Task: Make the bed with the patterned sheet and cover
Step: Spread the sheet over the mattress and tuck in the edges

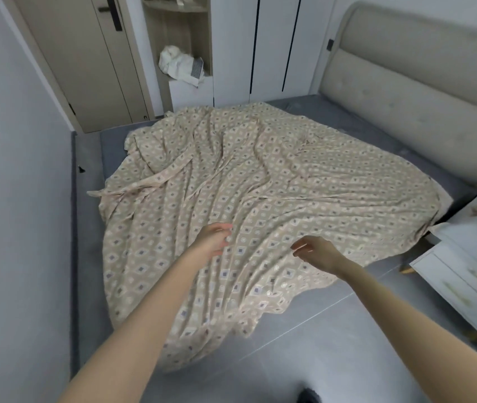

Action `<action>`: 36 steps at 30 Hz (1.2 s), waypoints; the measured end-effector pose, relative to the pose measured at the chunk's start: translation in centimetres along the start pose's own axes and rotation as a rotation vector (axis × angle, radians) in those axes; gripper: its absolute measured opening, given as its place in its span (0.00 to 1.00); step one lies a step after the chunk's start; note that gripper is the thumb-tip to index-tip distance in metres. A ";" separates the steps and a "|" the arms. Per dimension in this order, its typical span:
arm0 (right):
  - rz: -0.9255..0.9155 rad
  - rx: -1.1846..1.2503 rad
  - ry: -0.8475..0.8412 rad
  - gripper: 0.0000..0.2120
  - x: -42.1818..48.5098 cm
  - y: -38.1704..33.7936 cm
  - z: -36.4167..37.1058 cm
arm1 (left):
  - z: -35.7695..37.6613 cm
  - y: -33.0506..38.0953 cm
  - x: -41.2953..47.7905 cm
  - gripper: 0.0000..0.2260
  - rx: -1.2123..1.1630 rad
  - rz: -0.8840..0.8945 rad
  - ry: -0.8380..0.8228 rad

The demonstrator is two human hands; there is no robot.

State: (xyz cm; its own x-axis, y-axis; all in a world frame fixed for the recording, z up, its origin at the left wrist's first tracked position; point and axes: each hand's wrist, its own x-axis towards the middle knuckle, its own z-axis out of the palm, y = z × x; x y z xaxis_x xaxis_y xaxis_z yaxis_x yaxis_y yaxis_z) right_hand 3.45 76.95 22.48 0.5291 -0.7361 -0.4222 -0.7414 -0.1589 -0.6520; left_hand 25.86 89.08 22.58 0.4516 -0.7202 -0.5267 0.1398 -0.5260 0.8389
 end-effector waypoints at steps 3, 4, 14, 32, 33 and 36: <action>-0.016 -0.052 -0.018 0.11 2.2 3.9 -6.7 | 6.9 2.4 2.8 0.13 -0.029 -0.010 0.024; -0.024 -0.080 -0.029 0.11 2.9 5.1 -8.7 | 9.0 3.3 3.5 0.13 -0.039 -0.017 0.032; -0.092 -0.190 -0.120 0.10 11.7 13.5 -23.5 | 23.0 9.7 11.0 0.13 -0.076 -0.095 0.113; -0.210 -0.601 -0.436 0.11 39.3 22.2 -42.9 | 39.3 16.9 35.1 0.17 -0.294 -0.332 0.295; -0.219 -0.621 -0.463 0.12 40.9 22.3 -43.1 | 40.0 16.8 35.8 0.17 -0.311 -0.345 0.323; -0.274 -0.670 -0.549 0.12 44.6 23.0 -42.4 | 41.7 15.5 36.9 0.16 -0.361 -0.388 0.413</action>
State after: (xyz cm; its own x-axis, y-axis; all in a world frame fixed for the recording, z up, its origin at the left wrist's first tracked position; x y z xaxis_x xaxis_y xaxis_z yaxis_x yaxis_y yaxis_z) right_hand -7.51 12.52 15.32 0.7175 -0.2263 -0.6587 -0.5545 -0.7579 -0.3436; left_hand 7.91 35.53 10.43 0.5990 -0.2391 -0.7642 0.6138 -0.4758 0.6300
